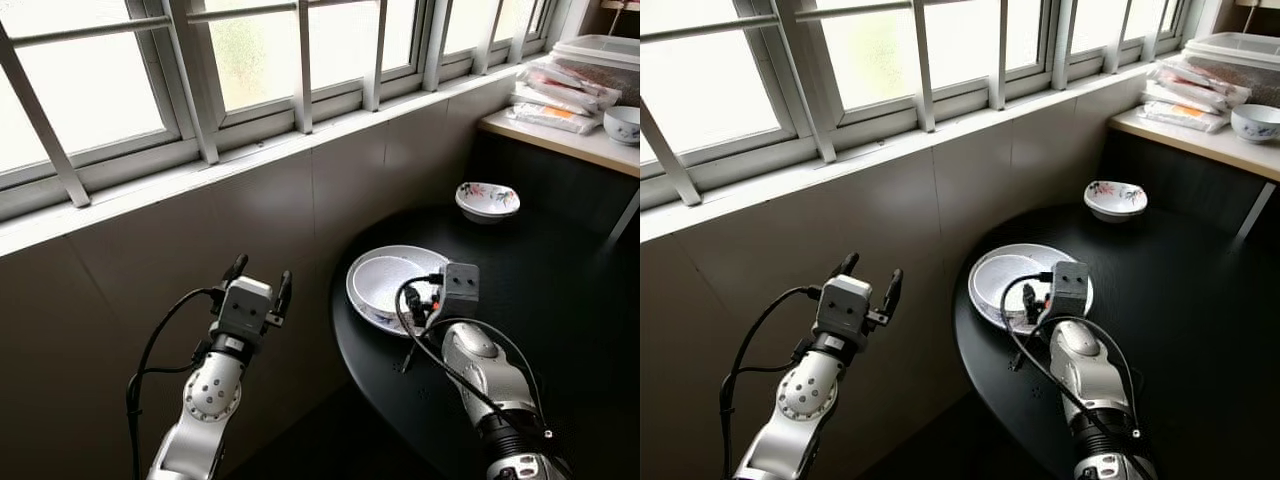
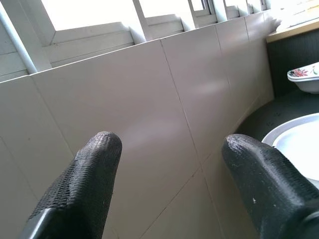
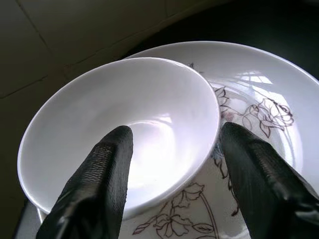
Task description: Kitchen organization
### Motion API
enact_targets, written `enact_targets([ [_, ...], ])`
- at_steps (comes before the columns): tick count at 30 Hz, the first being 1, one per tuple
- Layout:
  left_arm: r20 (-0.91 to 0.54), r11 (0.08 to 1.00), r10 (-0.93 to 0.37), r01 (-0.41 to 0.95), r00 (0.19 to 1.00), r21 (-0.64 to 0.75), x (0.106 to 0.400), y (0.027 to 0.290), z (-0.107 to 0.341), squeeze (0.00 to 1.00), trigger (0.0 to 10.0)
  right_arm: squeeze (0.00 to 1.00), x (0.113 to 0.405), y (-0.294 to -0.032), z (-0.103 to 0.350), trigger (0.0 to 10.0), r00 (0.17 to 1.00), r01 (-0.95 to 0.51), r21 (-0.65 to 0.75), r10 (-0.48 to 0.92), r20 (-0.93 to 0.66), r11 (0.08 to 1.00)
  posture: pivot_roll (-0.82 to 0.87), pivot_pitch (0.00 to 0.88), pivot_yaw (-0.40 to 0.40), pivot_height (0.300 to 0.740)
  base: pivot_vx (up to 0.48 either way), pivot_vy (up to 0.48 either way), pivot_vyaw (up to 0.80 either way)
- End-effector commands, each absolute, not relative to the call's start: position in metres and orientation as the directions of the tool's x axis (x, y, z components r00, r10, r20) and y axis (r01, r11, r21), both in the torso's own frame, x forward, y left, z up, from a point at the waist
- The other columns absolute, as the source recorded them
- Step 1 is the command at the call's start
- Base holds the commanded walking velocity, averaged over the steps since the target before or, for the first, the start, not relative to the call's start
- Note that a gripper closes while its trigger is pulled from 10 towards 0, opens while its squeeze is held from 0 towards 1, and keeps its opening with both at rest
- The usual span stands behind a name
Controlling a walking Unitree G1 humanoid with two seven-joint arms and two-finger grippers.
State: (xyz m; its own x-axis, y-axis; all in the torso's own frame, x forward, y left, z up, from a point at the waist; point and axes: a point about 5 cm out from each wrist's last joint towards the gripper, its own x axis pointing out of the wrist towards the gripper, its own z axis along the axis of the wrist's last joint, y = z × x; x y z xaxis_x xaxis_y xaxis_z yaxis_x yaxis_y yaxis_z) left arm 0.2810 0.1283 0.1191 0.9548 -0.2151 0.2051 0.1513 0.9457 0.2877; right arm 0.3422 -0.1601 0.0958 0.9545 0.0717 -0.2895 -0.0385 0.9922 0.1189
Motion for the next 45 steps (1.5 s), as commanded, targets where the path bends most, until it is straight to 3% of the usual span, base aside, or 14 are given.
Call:
enact_targets([
  [1,0.207,0.942,-0.217,0.15,0.954,0.299,0.283,0.13,0.12,0.0,10.0,0.0,0.346,-0.158,0.097,10.0,0.952,-0.043,0.149,0.086,-0.294,0.988,-0.04,0.0,0.016,0.74,0.0,0.0,0.0],
  [13,0.203,0.941,-0.216,0.148,0.955,0.304,0.282,0.131,0.119,0.0,10.0,0.0,0.348,-0.163,0.086,10.0,0.926,0.042,0.262,0.061,-0.373,0.964,-0.03,0.0,0.017,0.74,0.0,0.0,0.0],
  [23,0.202,0.94,-0.221,0.153,0.954,0.306,0.283,0.131,0.119,0.0,10.0,0.0,0.355,-0.166,0.097,10.0,0.94,0.065,0.286,0.038,-0.339,0.956,-0.04,0.0,0.019,0.74,0.0,0.0,0.0],
  [29,0.195,0.938,-0.224,0.157,0.955,0.309,0.283,0.129,0.118,0.0,10.0,0.0,0.352,-0.163,0.081,10.0,0.886,0.15,0.44,0.077,-0.458,0.885,-0.04,0.0,0.016,0.74,0.0,0.0,0.0],
  [34,0.189,0.938,-0.222,0.156,0.957,0.31,0.284,0.13,0.116,0.0,10.0,0.0,0.353,-0.164,0.082,10.0,0.887,0.157,0.441,0.07,-0.456,0.883,-0.04,0.0,0.017,0.74,0.0,0.0,0.0],
  [35,0.188,0.937,-0.222,0.156,0.957,0.311,0.284,0.13,0.116,0.0,10.0,0.0,0.354,-0.164,0.083,4.1,0.889,0.156,0.451,0.074,-0.452,0.879,-0.04,0.0,0.016,0.74,0.0,0.0,0.0],
  [36,0.187,0.937,-0.223,0.157,0.957,0.313,0.284,0.13,0.116,0.0,10.0,0.0,0.356,-0.163,0.086,0.0,0.89,0.157,0.468,0.081,-0.448,0.87,-0.04,0.0,0.016,0.74,0.0,0.0,0.0],
  [45,0.185,0.937,-0.219,0.154,0.958,0.315,0.284,0.13,0.115,0.0,10.0,0.0,0.357,-0.169,0.086,0.0,0.873,0.242,0.5,0.038,-0.486,0.831,-0.04,0.0,0.014,0.74,0.0,0.0,0.0],
])
